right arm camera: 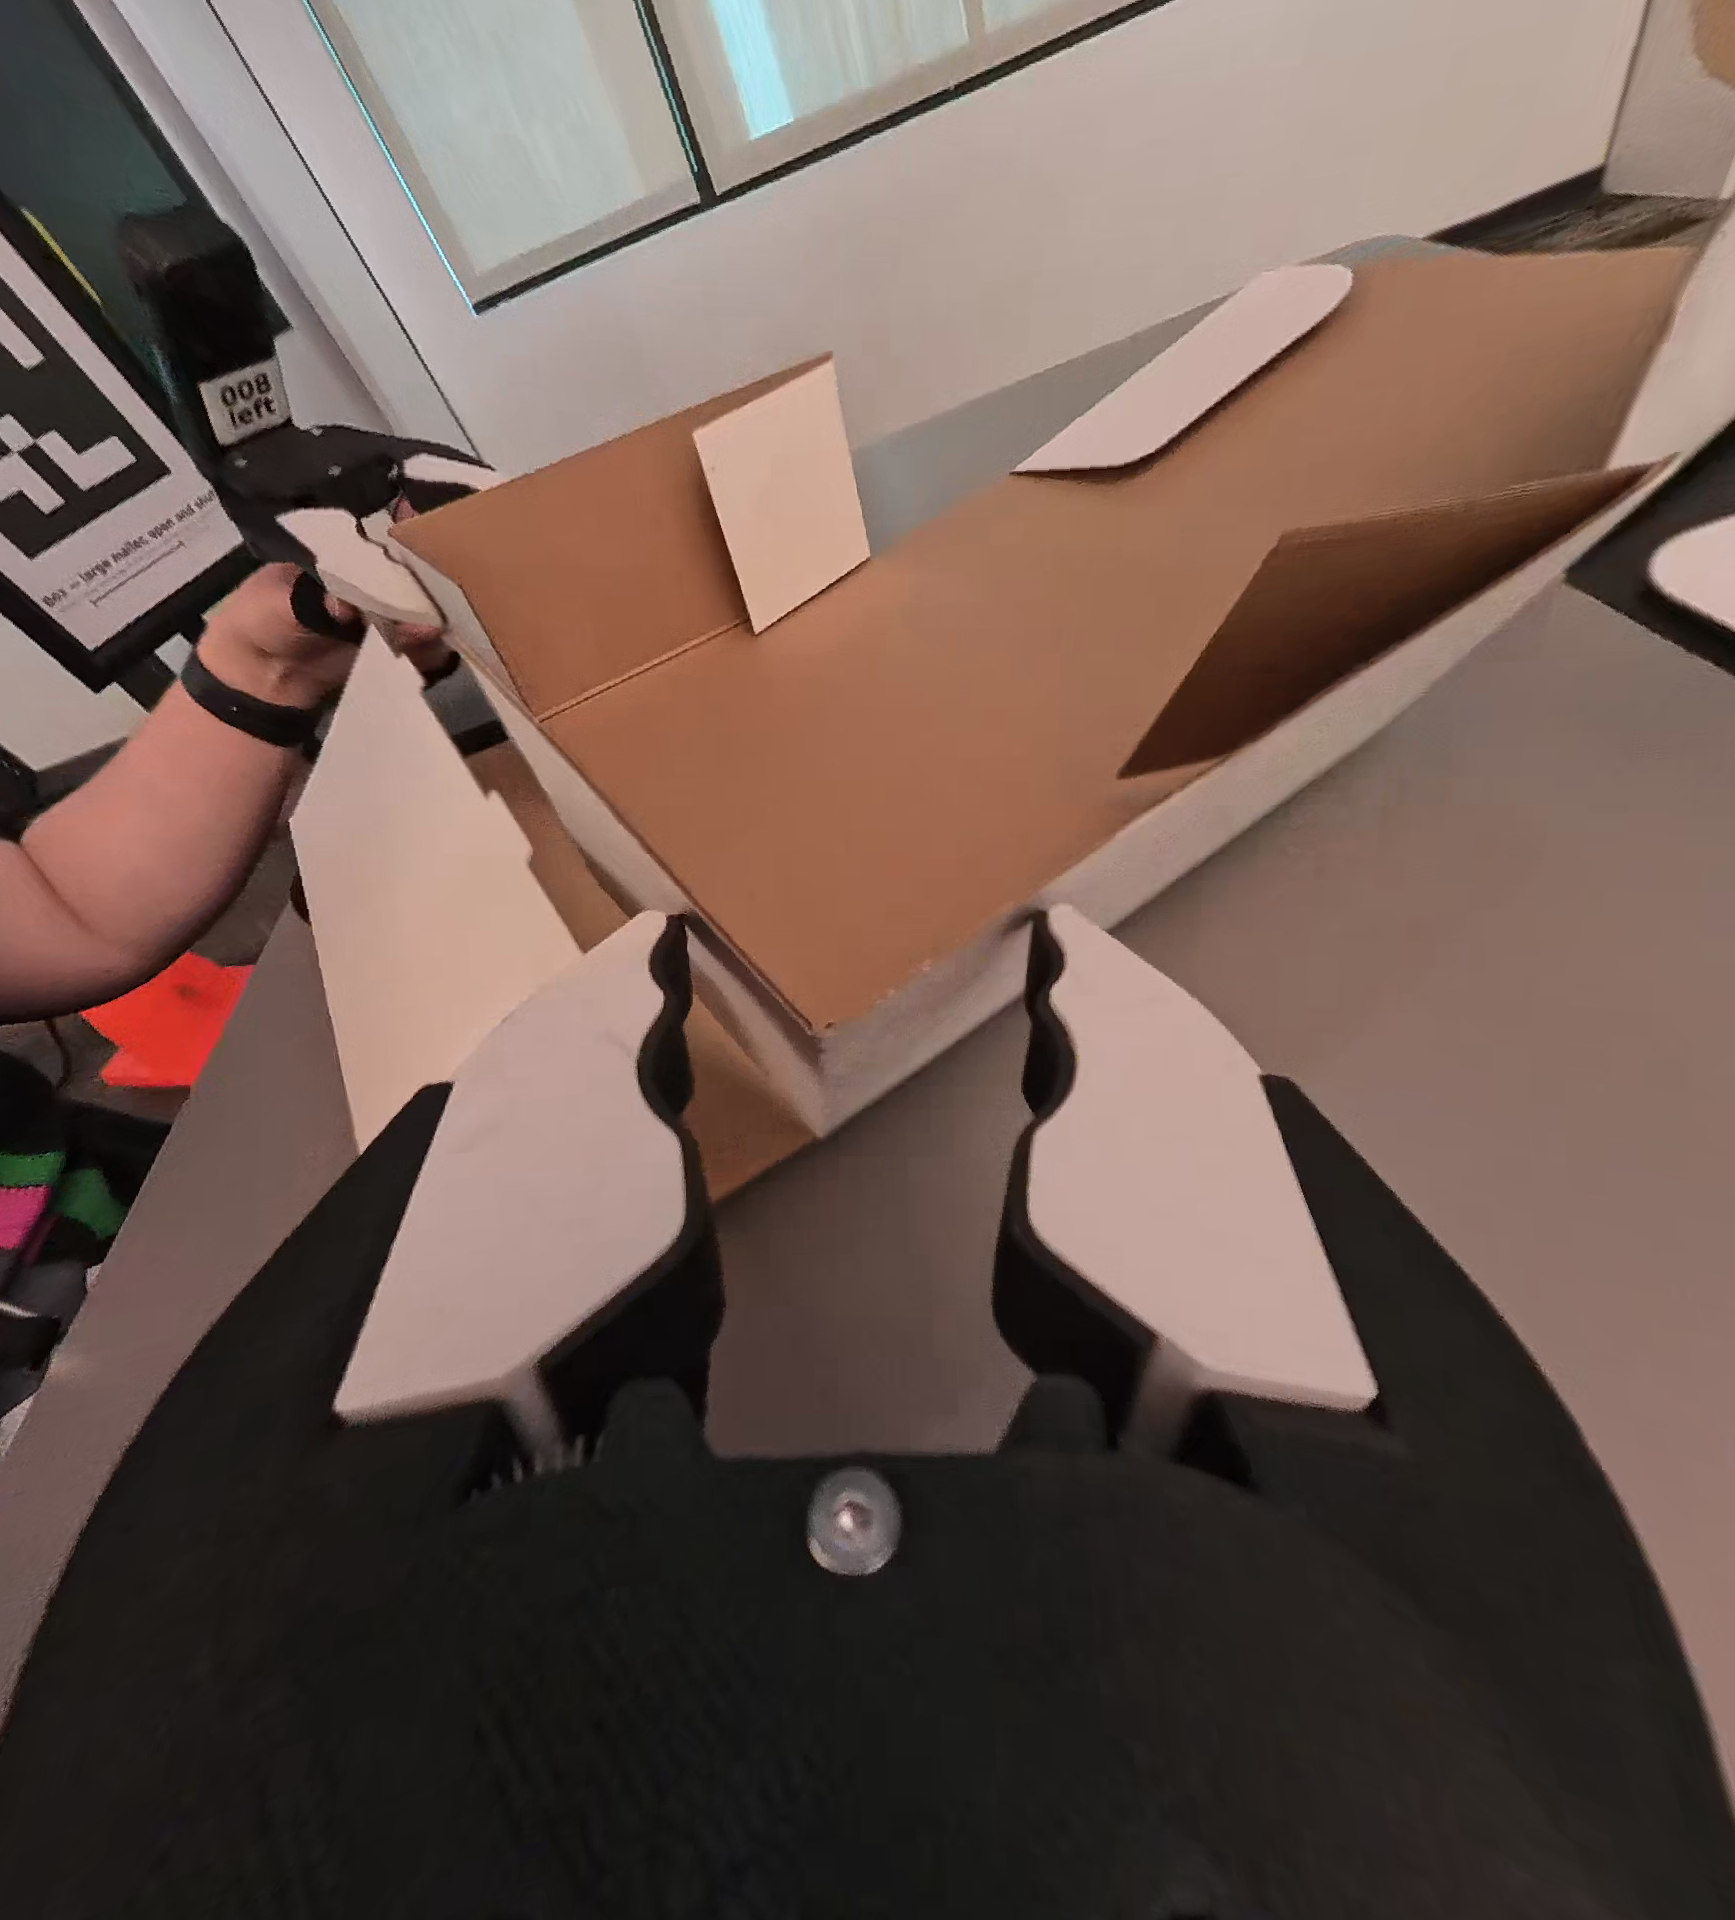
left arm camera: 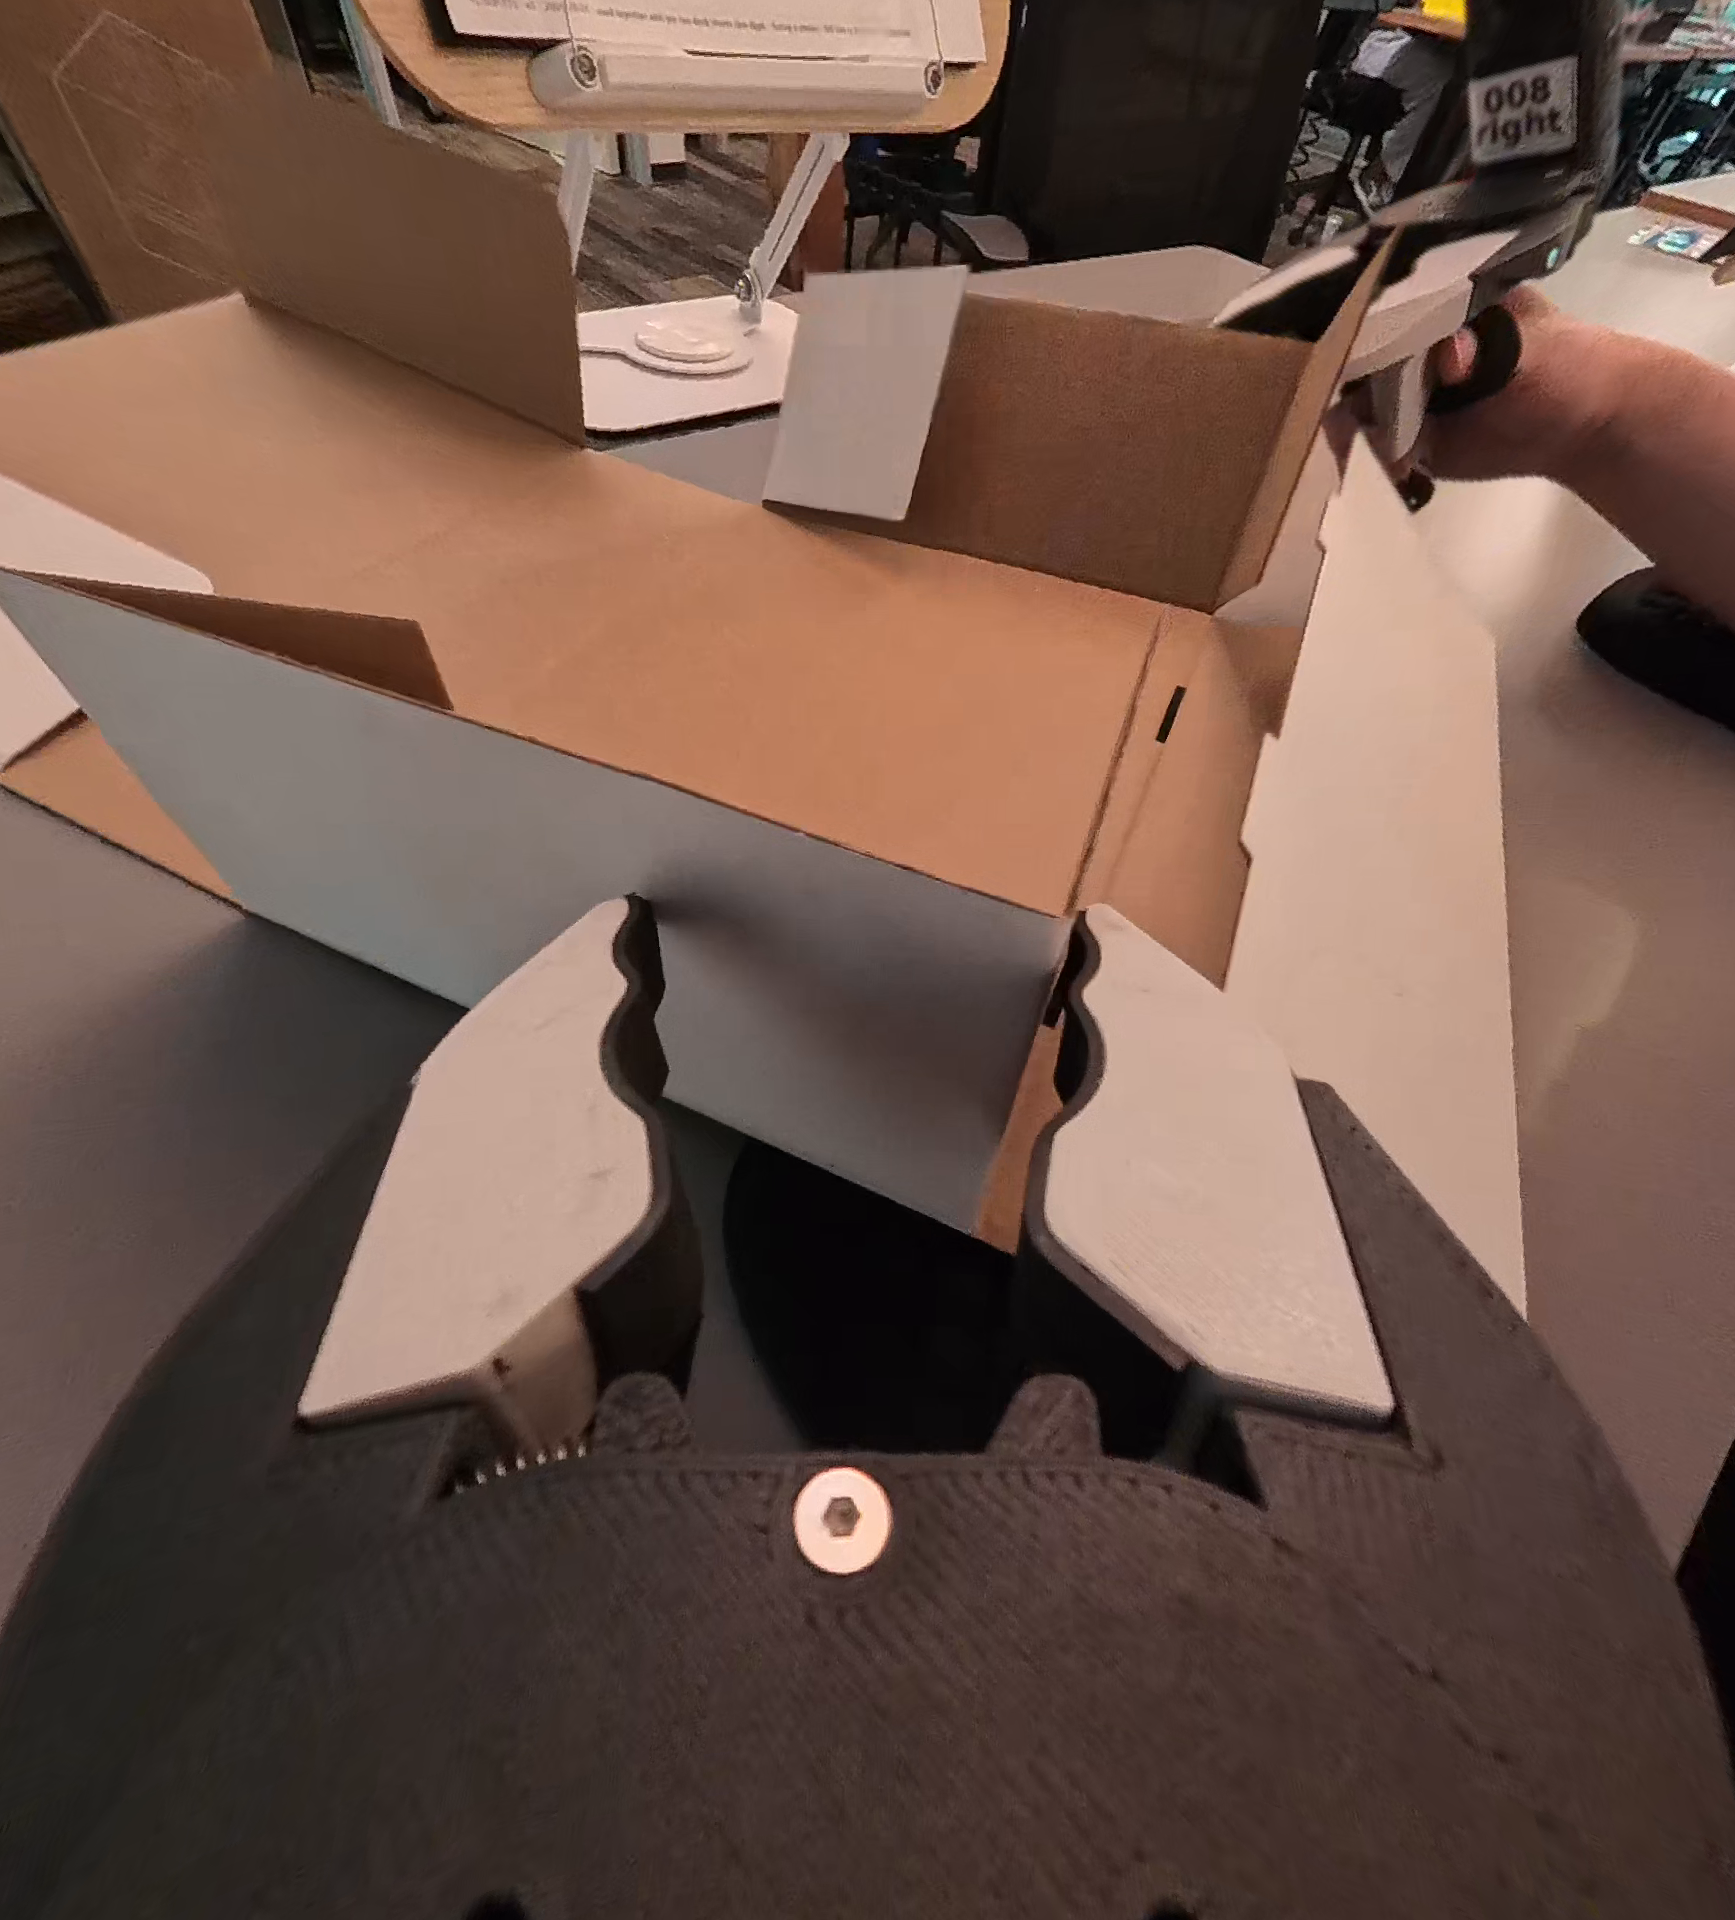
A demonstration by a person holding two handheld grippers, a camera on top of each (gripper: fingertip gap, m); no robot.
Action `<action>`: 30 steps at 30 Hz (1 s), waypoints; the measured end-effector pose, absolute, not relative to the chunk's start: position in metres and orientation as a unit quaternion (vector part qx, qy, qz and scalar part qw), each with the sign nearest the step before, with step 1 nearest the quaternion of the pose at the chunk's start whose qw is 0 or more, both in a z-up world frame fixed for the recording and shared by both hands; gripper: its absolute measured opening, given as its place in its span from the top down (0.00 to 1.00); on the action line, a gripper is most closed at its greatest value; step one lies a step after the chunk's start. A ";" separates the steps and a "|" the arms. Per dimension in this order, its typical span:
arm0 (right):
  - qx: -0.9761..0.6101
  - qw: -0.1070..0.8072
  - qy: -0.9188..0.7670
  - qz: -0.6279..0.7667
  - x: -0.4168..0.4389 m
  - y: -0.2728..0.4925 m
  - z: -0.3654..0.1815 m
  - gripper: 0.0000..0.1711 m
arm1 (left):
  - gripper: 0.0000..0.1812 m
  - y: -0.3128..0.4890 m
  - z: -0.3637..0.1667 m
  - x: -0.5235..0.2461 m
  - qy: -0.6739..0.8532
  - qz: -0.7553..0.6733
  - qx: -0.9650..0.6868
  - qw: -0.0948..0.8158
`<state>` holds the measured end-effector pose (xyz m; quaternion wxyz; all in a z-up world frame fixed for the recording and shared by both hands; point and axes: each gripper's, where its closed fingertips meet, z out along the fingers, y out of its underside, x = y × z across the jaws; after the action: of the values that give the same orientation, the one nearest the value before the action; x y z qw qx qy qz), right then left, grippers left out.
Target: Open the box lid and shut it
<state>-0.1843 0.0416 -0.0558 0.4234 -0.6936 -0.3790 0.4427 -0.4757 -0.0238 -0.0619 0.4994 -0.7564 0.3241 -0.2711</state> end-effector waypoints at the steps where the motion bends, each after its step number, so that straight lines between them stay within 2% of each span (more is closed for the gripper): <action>1: -0.694 0.421 -0.388 0.437 -0.191 0.040 -0.055 0.64 | 0.59 -0.024 -0.062 -0.475 0.327 -0.270 -0.755 0.499; 8: -0.673 0.407 -0.491 0.376 -0.215 0.026 -0.064 0.63 | 0.59 -0.026 -0.063 -0.473 0.363 -0.274 -0.737 0.500; 13: -0.637 0.325 -0.533 0.451 -0.210 0.010 -0.064 0.51 | 0.59 -0.029 -0.064 -0.474 0.415 -0.287 -0.709 0.493; 17: -0.618 0.292 -0.564 0.464 -0.208 -0.001 -0.062 0.40 | 0.49 -0.040 -0.061 -0.472 0.446 -0.345 -0.696 0.445; 21: -0.615 0.285 -0.636 0.368 -0.205 -0.010 -0.094 0.32 | 0.34 -0.052 -0.065 -0.467 0.476 -0.337 -0.684 0.438; 23: -0.602 0.320 -0.665 0.305 -0.208 -0.011 -0.106 0.30 | 0.29 -0.056 -0.072 -0.465 0.494 -0.295 -0.685 0.447; 26: -0.593 0.328 -0.680 0.278 -0.208 -0.016 -0.111 0.27 | 0.26 -0.060 -0.087 -0.463 0.517 -0.231 -0.694 0.444; 30: -0.587 0.295 -0.698 0.286 -0.201 -0.028 -0.112 0.26 | 0.22 -0.069 -0.107 -0.466 0.544 -0.186 -0.712 0.403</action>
<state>-0.2011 -0.0278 -0.1122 0.2946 -0.5870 -0.6979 0.2857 -0.4656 -0.0689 -0.1069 0.4026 -0.7121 0.5444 -0.1860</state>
